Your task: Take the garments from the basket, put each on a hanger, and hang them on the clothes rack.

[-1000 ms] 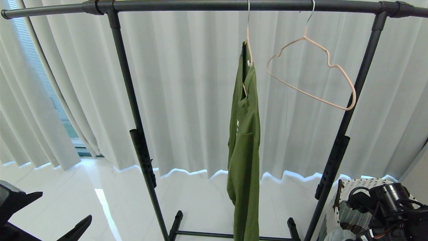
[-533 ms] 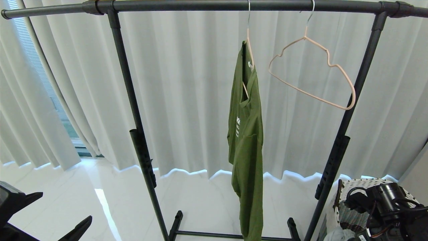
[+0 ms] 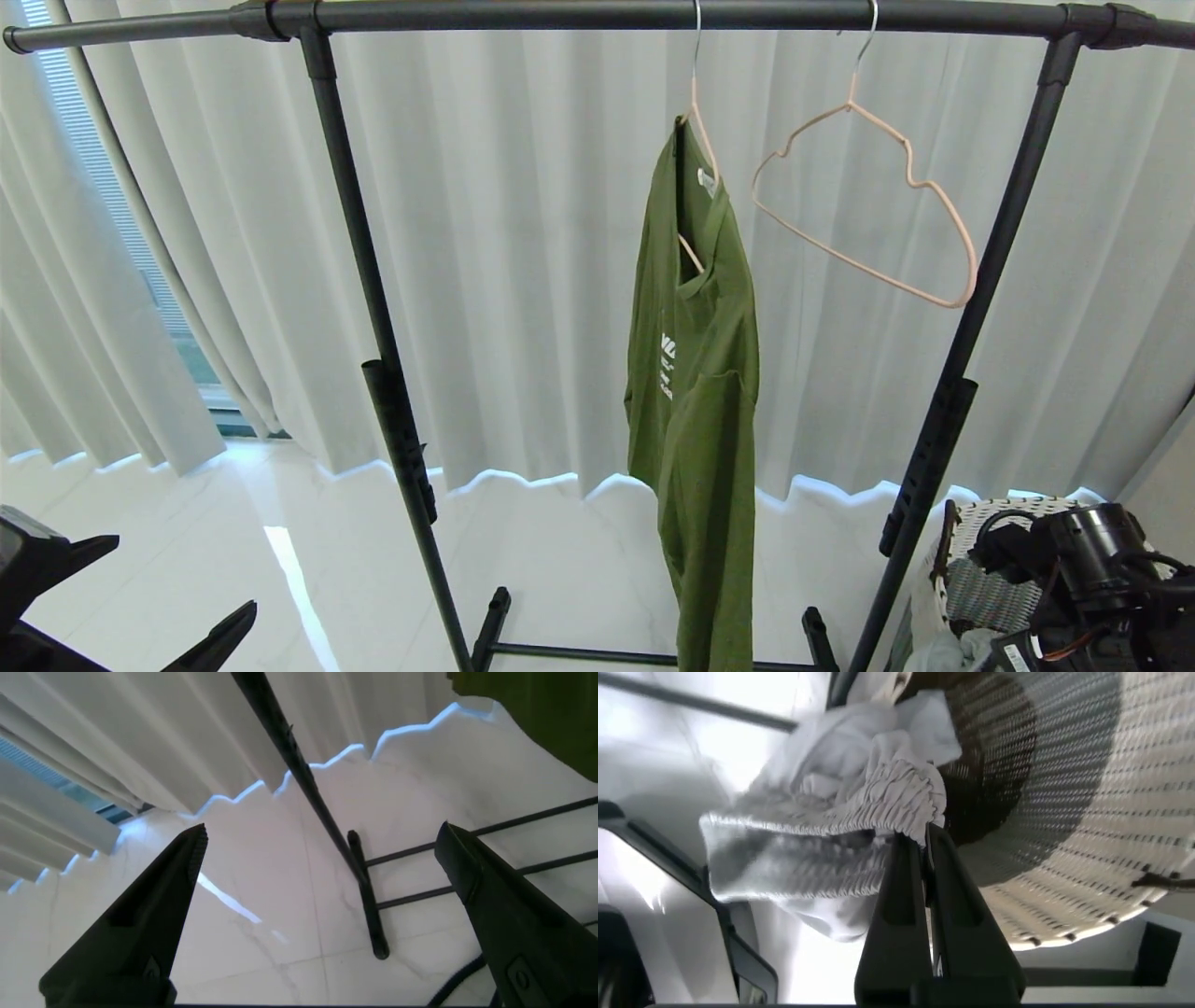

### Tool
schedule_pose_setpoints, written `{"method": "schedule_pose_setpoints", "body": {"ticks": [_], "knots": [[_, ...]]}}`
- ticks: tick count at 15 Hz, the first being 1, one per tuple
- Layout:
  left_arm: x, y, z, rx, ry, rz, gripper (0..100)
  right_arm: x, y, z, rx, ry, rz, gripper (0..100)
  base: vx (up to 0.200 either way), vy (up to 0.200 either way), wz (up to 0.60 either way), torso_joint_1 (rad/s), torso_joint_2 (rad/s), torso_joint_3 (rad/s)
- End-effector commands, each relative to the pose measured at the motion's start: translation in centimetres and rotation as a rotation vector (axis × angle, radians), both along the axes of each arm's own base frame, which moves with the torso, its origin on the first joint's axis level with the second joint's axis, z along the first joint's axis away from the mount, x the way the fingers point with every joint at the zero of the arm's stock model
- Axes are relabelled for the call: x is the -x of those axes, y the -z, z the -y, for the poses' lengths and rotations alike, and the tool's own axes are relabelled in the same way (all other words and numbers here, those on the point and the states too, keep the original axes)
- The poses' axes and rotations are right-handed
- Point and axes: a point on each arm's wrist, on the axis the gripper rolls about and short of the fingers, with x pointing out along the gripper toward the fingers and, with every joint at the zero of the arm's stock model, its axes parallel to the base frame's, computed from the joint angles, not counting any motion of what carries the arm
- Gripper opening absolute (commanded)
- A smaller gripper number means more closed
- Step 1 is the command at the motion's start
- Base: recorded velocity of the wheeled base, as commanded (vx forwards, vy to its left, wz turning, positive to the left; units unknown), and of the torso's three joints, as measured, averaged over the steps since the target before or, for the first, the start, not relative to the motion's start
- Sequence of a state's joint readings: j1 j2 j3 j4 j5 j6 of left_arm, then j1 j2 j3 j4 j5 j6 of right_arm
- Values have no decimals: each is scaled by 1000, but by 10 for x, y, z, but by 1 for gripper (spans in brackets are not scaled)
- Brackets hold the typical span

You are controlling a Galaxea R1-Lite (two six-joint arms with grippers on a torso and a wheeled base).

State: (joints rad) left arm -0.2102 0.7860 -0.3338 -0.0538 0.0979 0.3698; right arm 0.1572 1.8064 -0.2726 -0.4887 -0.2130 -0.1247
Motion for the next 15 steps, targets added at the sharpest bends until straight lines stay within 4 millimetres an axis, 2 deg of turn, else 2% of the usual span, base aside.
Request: {"method": "schedule_pose_setpoints", "body": {"ticks": [1, 2, 3, 6, 8, 9, 11, 15], "knots": [[0, -2, 1, 1, 12, 5, 100, 0, -29, -1, -18, -6, 113, 0, 0, 0, 0, 0, 0, 0], [0, -1, 2, 1, 23, 5, 100, -1, -37, -2, -22, -9, 132, 0, 0, 0, 0, 0, 0, 0], [4, 1, 3, 1, 49, 9, 100, -5, -66, -3, -30, -12, 173, 0, 0, 0, 0, 0, 0, 0], [5, 1, 4, 2, 67, 13, 100, -10, -125, -10, -45, -38, 236, 0, 0, 0, 0, 0, 0, 0], [6, 1, 3, -4, 59, 19, 100, -6, -158, -17, -58, -74, 279, 0, 0, 0, 0, 0, 0, 0], [6, 1, 3, -25, 54, 21, 100, -3, -173, -21, -67, -95, 304, 0, -200, 0, 0, 2, -2, -2], [6, 1, 3, -36, 50, 22, 100, 4, -194, -30, -80, -145, 326, 0, -200, 0, 0, 5, 5, 2], [4, 2, 3, -34, 49, 13, 100, 12, -218, -42, -102, -214, 357, 0, -200, 0, 0, 1, 4, 2]]}}
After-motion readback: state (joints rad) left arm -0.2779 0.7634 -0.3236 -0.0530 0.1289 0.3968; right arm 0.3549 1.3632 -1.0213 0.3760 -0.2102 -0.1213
